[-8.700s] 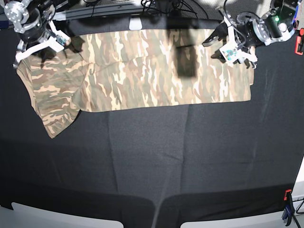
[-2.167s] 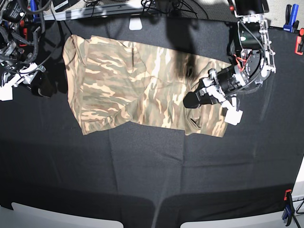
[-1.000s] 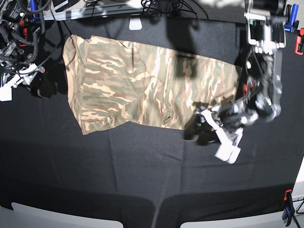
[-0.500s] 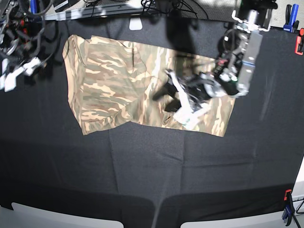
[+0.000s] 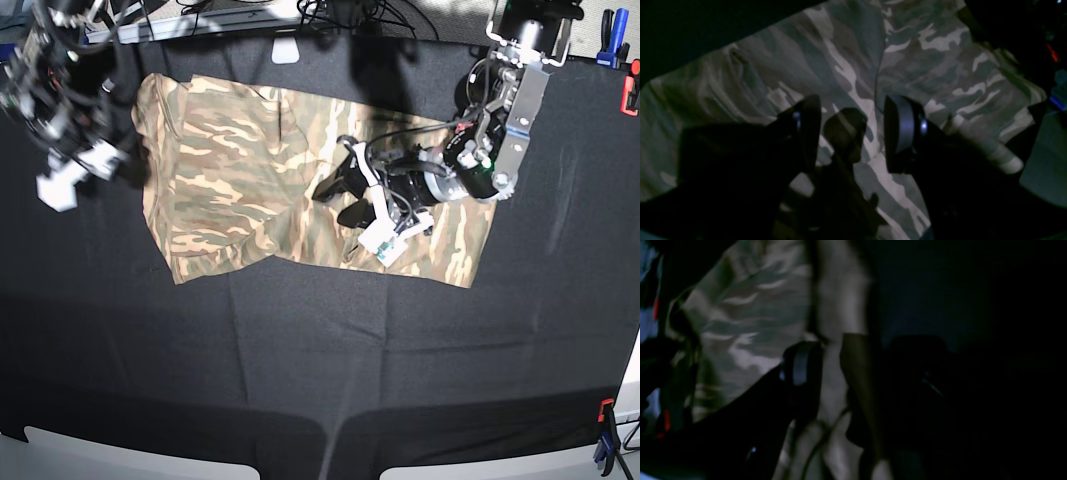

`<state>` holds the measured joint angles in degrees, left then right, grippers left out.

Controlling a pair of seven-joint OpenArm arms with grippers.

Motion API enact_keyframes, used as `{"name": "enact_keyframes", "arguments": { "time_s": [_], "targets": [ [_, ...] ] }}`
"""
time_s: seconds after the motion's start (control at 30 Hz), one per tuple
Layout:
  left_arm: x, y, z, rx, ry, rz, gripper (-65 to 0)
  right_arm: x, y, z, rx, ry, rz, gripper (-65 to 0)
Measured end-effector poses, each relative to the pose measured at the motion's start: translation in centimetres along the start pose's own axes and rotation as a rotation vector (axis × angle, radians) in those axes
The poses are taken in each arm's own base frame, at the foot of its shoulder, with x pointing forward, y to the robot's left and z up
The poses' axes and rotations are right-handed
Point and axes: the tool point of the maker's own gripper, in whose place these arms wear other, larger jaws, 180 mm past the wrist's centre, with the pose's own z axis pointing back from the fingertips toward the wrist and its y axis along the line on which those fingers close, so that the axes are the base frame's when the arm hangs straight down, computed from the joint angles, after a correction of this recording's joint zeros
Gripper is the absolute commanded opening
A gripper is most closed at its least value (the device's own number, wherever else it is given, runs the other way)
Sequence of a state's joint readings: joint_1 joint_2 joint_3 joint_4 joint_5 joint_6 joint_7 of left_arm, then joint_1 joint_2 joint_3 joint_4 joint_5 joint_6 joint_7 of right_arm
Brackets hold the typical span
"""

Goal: Layout the t-shirt on the table in an organized manner, then fold the t-shirt properly
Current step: 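Press the folded hem end down with the left gripper, then fold the collar end with the right gripper over onto the folded half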

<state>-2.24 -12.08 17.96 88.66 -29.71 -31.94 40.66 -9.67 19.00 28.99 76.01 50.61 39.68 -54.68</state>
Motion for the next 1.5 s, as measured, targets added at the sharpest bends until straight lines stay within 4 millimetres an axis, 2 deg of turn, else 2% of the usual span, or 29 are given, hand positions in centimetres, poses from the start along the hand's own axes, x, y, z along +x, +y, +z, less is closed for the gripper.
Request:
{"name": "enact_keyframes", "arguments": {
  "time_s": [0.1, 0.23, 0.5, 0.57, 0.67, 0.7, 0.83, 1.0, 1.13, 1.37, 1.5],
  "targets": [
    [-0.1, 0.0, 0.0, 0.002, 0.003, -0.003, -36.6, -0.7, 2.1, -1.4, 0.071, 0.04, 0.011, -33.2],
    [-0.1, 0.1, 0.0, 0.005, 0.007, -0.007, -36.6, -2.4, 4.7, -1.9, 0.188, 0.13, -0.018, -33.2],
    [-0.1, 0.1, 0.0, 0.006, 0.006, -0.007, -36.6, -2.5, 5.1, -2.0, 0.204, 0.129, -0.023, -34.5],
    [-0.1, 0.1, 0.0, 0.005, 0.007, -0.007, -36.6, -2.6, 4.9, -2.0, 0.199, 0.131, -0.021, -41.7],
    [-0.5, 0.1, 0.0, 0.006, 0.029, -0.007, -36.6, -3.0, 4.7, -2.0, 0.186, 0.149, -0.016, -61.8],
    [-0.6, 0.1, 0.0, 0.006, 0.03, -0.007, -36.6, -3.1, 4.7, -2.1, 0.187, 0.15, -0.018, -65.0],
    [-0.5, 0.3, 0.0, 0.017, 0.028, 0.003, -36.6, -2.6, 4.3, -2.4, 0.161, 0.144, 0.005, -65.0],
    [-1.1, 0.4, 0.0, 0.021, 0.06, 0.005, -36.6, 0.5, 2.9, -3.2, 0.073, 0.157, 0.126, -65.0],
    [-1.3, 0.3, 0.0, 0.022, 0.063, 0.012, -36.6, 3.7, 1.1, -2.5, -0.014, 0.157, 0.213, -65.0],
    [-0.8, 0.3, 0.0, 0.022, 0.032, 0.012, -36.6, 11.0, -3.0, 1.4, -0.193, 0.064, 0.266, -65.0],
    [-0.8, 0.3, 0.0, 0.022, 0.033, 0.011, -36.6, 14.8, -3.9, 3.7, -0.241, -0.019, 0.266, -65.0]
  ]
}}
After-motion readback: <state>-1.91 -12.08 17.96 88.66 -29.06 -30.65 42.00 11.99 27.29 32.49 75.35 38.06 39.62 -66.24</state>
